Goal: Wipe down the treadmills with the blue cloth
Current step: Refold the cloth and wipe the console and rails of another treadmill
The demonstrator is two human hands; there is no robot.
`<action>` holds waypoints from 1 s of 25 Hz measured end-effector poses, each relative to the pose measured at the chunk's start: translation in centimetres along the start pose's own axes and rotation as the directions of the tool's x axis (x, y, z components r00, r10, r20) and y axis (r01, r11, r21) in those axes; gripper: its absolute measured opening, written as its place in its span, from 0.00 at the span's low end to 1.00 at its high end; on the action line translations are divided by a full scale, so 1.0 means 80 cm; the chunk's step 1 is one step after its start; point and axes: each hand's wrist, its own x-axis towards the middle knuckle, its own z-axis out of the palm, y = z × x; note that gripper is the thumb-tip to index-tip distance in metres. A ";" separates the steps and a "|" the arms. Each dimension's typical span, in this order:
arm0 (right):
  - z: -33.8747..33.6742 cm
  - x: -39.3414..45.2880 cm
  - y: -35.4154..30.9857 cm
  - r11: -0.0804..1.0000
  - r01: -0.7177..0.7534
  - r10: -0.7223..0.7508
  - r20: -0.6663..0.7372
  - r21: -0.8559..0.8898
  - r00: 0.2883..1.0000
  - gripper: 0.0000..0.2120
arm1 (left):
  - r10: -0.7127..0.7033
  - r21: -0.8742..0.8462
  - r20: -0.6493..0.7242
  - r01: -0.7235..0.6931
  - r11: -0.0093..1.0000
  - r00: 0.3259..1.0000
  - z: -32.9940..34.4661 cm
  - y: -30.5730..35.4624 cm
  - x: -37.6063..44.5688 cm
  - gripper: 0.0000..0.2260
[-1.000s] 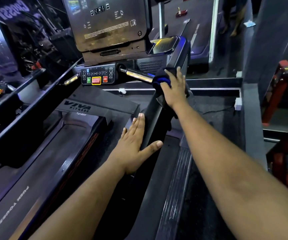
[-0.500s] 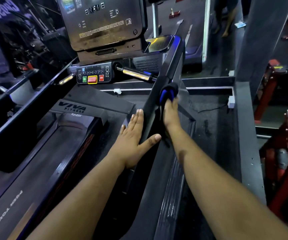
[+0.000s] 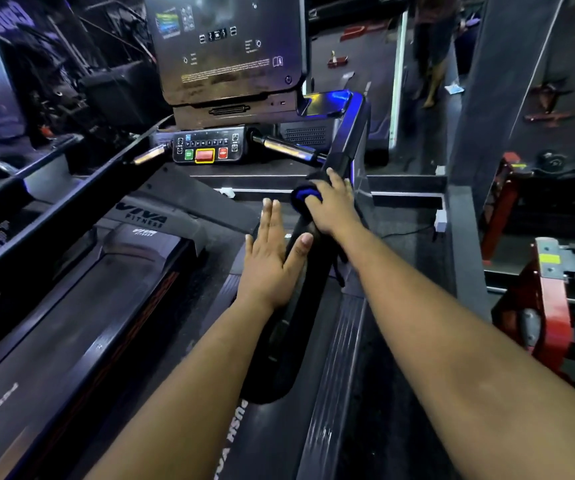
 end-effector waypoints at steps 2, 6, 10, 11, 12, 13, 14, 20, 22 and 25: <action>0.011 -0.072 -0.009 0.993 0.094 -0.093 -0.026 0.075 0.995 0.24 | -0.025 -0.056 0.015 0.026 0.998 1.000 -0.011 -0.011 -0.035 0.41; 0.040 -0.236 -0.030 0.948 0.193 -0.181 -0.072 0.252 0.981 0.29 | -0.100 -0.247 0.020 0.102 0.964 0.995 -0.029 -0.031 -0.109 0.42; 0.068 -0.359 -0.052 0.901 0.241 -0.226 -0.084 0.361 0.970 0.26 | -0.090 -0.411 -0.012 0.077 0.908 0.996 -0.032 -0.026 -0.174 0.47; 0.070 -0.371 -0.050 0.892 0.235 -0.223 -0.074 0.387 0.972 0.26 | -0.085 -0.436 -0.012 0.072 0.897 0.996 -0.029 -0.026 -0.184 0.47; 0.068 -0.377 -0.046 0.881 0.249 -0.240 -0.075 0.403 0.968 0.27 | -0.074 -0.444 -0.008 0.062 0.894 0.997 -0.028 -0.025 -0.192 0.46; 0.067 -0.380 -0.038 0.868 0.285 -0.275 -0.084 0.407 0.958 0.27 | -0.057 -0.432 -0.003 0.050 0.901 0.998 -0.027 -0.023 -0.197 0.45; 0.068 -0.376 -0.028 0.856 0.325 -0.313 -0.097 0.402 0.945 0.27 | -0.041 -0.400 0.006 0.040 0.915 0.999 -0.029 -0.021 -0.198 0.44; 0.066 -0.272 0.000 0.811 -0.051 0.094 -0.043 0.582 0.995 0.30 | -0.066 -0.064 0.170 0.078 0.995 0.983 -0.044 -0.003 -0.143 0.39; 0.053 -0.233 0.007 0.822 -0.048 0.089 -0.046 0.567 0.995 0.27 | -0.084 0.014 0.213 0.083 0.996 0.973 -0.037 0.000 -0.107 0.38; 0.029 -0.164 0.026 0.866 -0.008 0.045 -0.062 0.500 0.997 0.27 | -0.115 0.087 0.237 0.096 0.992 0.965 -0.014 0.003 -0.029 0.39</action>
